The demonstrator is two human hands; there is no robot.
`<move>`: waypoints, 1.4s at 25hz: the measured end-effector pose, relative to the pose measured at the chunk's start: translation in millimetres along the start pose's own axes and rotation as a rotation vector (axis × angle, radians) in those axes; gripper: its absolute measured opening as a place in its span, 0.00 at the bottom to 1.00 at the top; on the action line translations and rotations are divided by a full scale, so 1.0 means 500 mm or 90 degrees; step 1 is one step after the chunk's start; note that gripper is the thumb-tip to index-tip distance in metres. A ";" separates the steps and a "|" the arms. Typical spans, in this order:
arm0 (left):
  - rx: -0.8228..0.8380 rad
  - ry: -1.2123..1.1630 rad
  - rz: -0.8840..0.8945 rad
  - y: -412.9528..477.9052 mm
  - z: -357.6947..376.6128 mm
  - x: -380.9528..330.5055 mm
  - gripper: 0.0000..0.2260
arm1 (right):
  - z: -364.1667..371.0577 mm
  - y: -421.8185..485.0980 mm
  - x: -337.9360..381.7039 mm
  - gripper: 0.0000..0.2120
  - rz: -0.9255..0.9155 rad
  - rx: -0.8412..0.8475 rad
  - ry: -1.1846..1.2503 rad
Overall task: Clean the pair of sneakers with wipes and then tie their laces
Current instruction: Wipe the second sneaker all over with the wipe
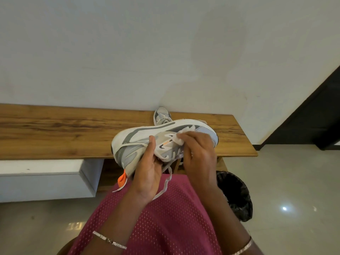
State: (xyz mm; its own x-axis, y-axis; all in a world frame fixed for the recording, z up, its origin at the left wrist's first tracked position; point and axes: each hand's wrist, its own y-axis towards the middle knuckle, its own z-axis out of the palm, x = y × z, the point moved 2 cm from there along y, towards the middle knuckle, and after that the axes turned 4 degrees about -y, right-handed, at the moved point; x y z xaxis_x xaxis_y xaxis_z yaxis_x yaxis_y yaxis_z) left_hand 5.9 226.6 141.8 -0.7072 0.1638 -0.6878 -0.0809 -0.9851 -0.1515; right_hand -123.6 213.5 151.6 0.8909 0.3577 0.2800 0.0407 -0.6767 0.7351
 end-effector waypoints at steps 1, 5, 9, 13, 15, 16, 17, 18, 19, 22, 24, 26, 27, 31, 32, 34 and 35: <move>-0.004 -0.003 -0.006 -0.001 0.003 0.001 0.26 | -0.003 0.012 -0.016 0.10 0.030 -0.015 -0.020; -0.019 -0.022 -0.019 -0.003 0.004 0.001 0.31 | -0.005 0.012 -0.006 0.10 0.069 -0.014 0.013; -0.012 -0.065 -0.036 -0.009 0.002 -0.002 0.35 | -0.003 -0.037 0.079 0.10 0.018 0.007 0.090; 0.001 -0.039 -0.034 -0.008 -0.002 0.002 0.31 | -0.010 -0.012 0.065 0.15 -0.013 -0.014 0.045; 0.010 -0.016 -0.018 -0.005 0.000 0.005 0.28 | -0.016 0.021 0.032 0.17 0.035 -0.038 -0.020; 0.012 -0.003 -0.010 -0.004 0.002 0.006 0.28 | -0.019 0.033 0.020 0.18 0.059 -0.046 -0.039; 0.011 0.014 -0.003 -0.002 -0.001 0.008 0.28 | -0.019 0.037 0.015 0.17 0.077 -0.045 -0.043; 0.011 0.020 0.001 -0.001 0.000 0.009 0.28 | -0.018 0.036 0.018 0.16 0.086 -0.037 -0.030; 0.013 0.022 0.006 0.001 -0.003 0.012 0.29 | -0.014 0.031 0.030 0.13 0.084 -0.023 0.000; 0.013 -0.015 0.011 -0.001 -0.012 0.016 0.32 | -0.008 -0.005 0.087 0.12 -0.008 0.020 0.078; 0.016 0.001 0.015 -0.004 -0.012 0.015 0.32 | -0.005 -0.001 0.084 0.13 -0.054 0.035 0.050; 0.041 0.038 0.028 -0.006 -0.009 0.017 0.30 | -0.002 0.020 0.046 0.12 -0.008 0.031 -0.021; 0.041 0.064 0.041 -0.004 -0.009 0.019 0.28 | -0.003 0.033 0.024 0.13 0.039 0.023 -0.048; 0.045 0.092 0.062 -0.003 -0.006 0.024 0.31 | -0.005 0.050 0.036 0.13 0.077 0.024 -0.011; 0.046 0.094 0.071 -0.004 -0.006 0.026 0.35 | -0.004 0.046 0.059 0.13 0.044 0.039 0.018; 0.030 0.082 0.091 -0.010 -0.008 0.025 0.39 | -0.006 0.033 0.088 0.16 -0.027 0.071 0.069; 0.027 0.083 0.100 -0.011 -0.010 0.025 0.42 | -0.006 0.034 0.086 0.15 -0.054 0.084 0.079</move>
State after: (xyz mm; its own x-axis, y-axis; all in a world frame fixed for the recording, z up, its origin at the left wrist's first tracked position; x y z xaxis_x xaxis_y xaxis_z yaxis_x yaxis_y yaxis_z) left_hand 0.9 234.2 130.5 -0.6164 0.0104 -0.7874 -0.0086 -0.9999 -0.0065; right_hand -86.1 219.5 178.0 0.8193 0.4884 0.3003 0.1796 -0.7160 0.6746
